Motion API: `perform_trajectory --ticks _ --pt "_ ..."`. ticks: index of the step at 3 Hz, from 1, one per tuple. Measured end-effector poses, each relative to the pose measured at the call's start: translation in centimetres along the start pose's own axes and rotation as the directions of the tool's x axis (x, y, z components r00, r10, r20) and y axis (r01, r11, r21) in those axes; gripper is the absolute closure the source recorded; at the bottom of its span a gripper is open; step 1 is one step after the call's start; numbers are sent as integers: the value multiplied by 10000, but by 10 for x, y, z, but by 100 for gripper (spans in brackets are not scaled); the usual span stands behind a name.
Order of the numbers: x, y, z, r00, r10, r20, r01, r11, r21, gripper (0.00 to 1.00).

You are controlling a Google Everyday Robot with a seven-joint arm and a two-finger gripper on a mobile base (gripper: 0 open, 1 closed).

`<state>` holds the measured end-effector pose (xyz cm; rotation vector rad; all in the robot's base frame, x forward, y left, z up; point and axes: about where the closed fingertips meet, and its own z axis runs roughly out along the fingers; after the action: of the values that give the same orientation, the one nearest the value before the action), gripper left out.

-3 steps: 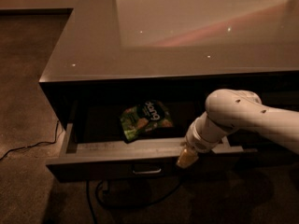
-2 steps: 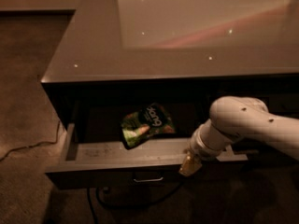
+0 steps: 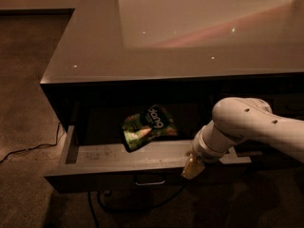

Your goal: Open top drawer

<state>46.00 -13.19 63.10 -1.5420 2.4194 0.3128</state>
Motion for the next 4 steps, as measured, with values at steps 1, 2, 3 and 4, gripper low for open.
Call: perform_trajectory --ticks 1,2,3,4 --pt "0 0 0 10000 0 0 0 10000 -1 35" --pt "0 0 0 10000 0 -1 0 10000 -1 12" --pt "0 0 0 10000 -1 0 1 10000 -1 0" --pt "-13 -3 -5 9992 -273 293 272 9996 47 0"
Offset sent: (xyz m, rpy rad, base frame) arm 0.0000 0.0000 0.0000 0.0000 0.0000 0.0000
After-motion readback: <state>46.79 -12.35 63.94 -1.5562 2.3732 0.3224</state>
